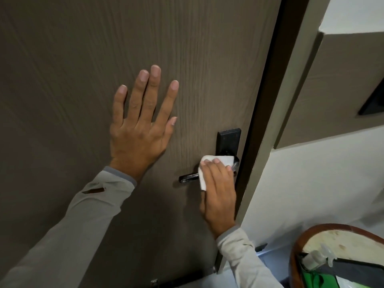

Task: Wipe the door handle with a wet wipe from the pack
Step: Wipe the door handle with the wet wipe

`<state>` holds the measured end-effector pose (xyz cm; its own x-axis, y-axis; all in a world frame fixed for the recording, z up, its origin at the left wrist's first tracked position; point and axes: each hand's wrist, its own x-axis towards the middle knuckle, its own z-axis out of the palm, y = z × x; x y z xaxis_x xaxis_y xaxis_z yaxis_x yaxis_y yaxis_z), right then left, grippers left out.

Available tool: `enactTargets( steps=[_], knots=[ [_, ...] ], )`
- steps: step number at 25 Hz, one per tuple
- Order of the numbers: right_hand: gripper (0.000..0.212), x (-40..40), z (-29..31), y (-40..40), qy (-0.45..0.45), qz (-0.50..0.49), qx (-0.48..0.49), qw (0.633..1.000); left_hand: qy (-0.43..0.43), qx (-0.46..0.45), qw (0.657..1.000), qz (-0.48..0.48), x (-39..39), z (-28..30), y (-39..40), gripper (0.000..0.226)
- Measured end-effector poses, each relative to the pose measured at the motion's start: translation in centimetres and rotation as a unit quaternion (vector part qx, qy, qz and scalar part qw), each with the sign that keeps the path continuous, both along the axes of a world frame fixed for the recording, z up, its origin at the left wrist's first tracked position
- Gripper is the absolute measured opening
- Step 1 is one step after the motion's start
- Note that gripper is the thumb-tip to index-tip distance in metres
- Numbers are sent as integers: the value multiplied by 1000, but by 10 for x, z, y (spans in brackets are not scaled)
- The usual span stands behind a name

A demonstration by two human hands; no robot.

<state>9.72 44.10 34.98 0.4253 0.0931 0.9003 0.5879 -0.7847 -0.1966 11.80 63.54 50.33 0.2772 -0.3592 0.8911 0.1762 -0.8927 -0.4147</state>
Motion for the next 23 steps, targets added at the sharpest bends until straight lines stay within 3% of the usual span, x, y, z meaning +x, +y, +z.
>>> enactTargets(
  steps=[2,5,9,13,15,18,23],
  knots=[
    [67,-8,-10,35,-1,6,-45,999,1,-21,1000,-7,1,-6,-6,64],
    [69,-4,-15,37,-7,1,-86,996,3,-26,1000,-9,4,-20,-15,63],
    [85,-2,-22,28,44,-67,11,997,0,4,1000,-4,6,-26,-12,67],
    [84,-10,-35,66,24,-8,-57,998,2,8,1000,-2,8,-27,-9,69],
    [79,1,-37,50,28,-62,-26,997,9,11,1000,0,7,-29,-8,68],
    [90,3,-32,39,45,-120,54,990,15,19,1000,-8,6,-30,-13,67],
    [91,-18,-35,74,29,-21,-38,999,1,20,1000,-1,6,-29,-12,67]
  ],
)
